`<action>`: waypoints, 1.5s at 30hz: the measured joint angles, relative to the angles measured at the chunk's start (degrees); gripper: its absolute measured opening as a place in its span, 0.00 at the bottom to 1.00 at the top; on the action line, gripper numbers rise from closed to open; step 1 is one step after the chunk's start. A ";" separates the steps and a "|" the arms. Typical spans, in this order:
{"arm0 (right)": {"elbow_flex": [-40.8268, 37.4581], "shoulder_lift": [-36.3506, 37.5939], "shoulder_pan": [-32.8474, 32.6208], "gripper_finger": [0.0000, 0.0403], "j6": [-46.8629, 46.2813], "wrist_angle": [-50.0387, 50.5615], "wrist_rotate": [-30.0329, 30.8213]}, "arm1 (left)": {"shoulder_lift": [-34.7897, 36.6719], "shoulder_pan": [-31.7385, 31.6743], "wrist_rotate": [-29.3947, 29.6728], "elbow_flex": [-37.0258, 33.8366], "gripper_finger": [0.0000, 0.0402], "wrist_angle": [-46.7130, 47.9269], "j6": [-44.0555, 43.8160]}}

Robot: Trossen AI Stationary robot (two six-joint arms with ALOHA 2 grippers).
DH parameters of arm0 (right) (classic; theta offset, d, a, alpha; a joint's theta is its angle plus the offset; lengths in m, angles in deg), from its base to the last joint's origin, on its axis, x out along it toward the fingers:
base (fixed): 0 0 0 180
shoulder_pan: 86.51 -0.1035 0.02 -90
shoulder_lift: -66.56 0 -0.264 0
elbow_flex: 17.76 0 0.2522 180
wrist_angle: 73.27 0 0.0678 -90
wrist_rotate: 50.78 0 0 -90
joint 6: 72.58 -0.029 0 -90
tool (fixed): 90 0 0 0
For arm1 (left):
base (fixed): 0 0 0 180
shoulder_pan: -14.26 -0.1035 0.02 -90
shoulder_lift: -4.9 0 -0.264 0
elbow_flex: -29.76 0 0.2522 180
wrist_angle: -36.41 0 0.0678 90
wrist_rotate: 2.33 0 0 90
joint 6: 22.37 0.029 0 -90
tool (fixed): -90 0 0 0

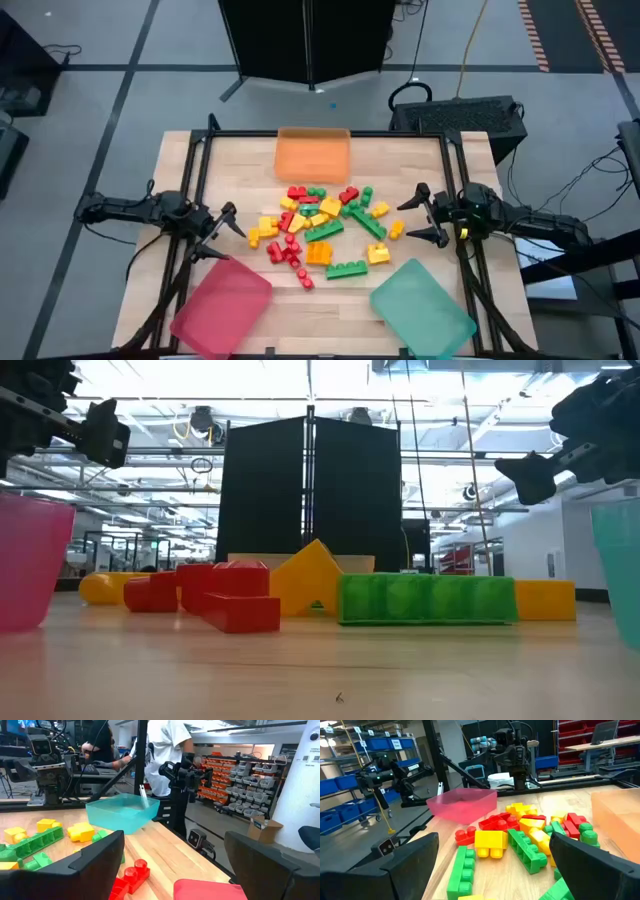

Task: Sort blocks

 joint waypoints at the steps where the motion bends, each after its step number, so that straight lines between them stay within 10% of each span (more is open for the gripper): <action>1: 0.00 0.00 0.00 0.93 -0.02 0.00 0.00 | 0.00 0.02 -0.02 0.00 0.86 0.00 0.00; 45: 0.02 0.04 0.02 0.93 0.24 -5.59 6.25 | 0.02 0.00 0.00 0.00 0.86 0.00 0.00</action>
